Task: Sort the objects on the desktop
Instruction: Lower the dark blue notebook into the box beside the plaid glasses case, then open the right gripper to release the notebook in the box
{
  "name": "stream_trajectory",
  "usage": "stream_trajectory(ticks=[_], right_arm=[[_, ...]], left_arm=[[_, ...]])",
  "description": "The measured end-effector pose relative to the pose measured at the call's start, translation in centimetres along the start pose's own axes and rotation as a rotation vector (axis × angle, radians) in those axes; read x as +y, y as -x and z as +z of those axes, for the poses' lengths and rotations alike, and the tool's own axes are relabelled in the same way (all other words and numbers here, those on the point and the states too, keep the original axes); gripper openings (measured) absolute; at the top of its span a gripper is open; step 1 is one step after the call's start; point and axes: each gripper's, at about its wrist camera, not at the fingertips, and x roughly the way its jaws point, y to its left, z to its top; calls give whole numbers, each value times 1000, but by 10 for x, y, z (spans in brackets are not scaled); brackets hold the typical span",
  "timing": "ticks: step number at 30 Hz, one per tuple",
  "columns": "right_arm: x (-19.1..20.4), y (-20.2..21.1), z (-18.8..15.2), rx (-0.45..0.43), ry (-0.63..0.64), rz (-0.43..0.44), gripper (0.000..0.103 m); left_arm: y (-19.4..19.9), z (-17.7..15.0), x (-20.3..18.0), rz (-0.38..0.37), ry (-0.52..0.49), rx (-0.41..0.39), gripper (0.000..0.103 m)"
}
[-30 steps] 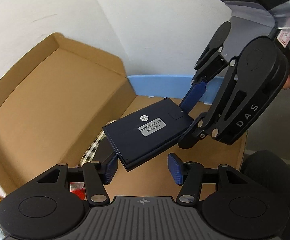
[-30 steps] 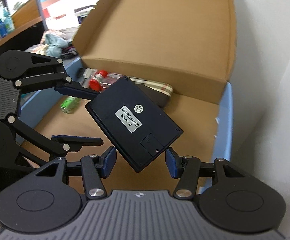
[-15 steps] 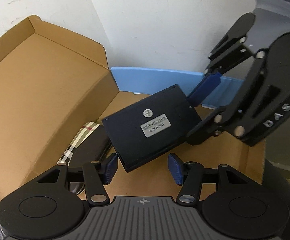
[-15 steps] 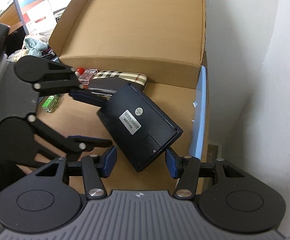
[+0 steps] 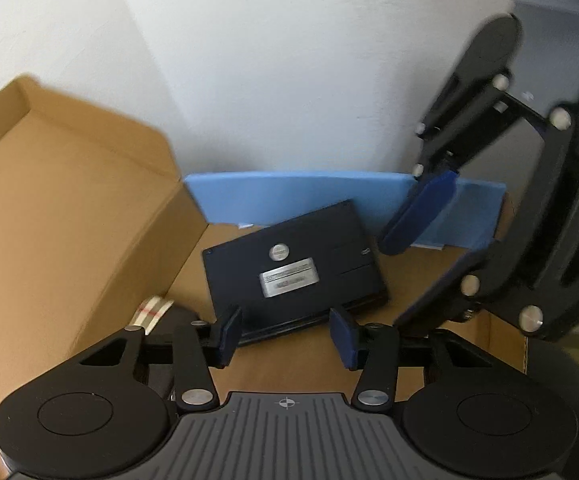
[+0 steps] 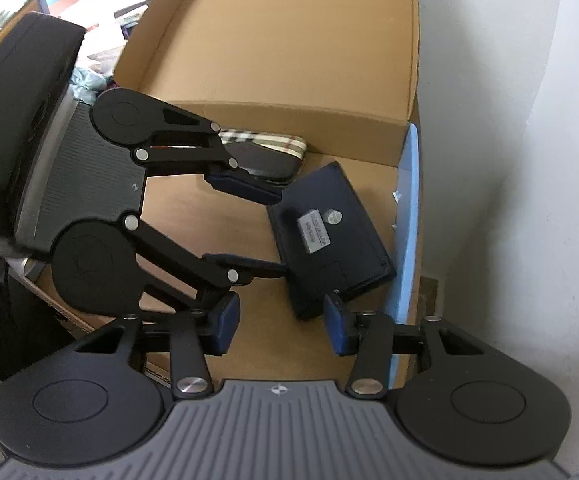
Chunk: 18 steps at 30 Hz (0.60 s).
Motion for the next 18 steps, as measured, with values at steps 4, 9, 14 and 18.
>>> stream_trajectory(ticks=[4, 9, 14, 18], right_arm=[[3, 3, 2, 5, 5, 10, 53], [8, 14, 8, -34, 22, -20, 53], [5, 13, 22, -57, 39, -55, 53], [5, 6, 29, -56, 48, -66, 53]], left_arm=[[4, -5, -3, 8, -9, 9, 53], [17, -16, -4, -10, 11, 24, 51], [22, -19, -11, -38, 21, 22, 43], [17, -12, -5, -47, 46, 22, 40]])
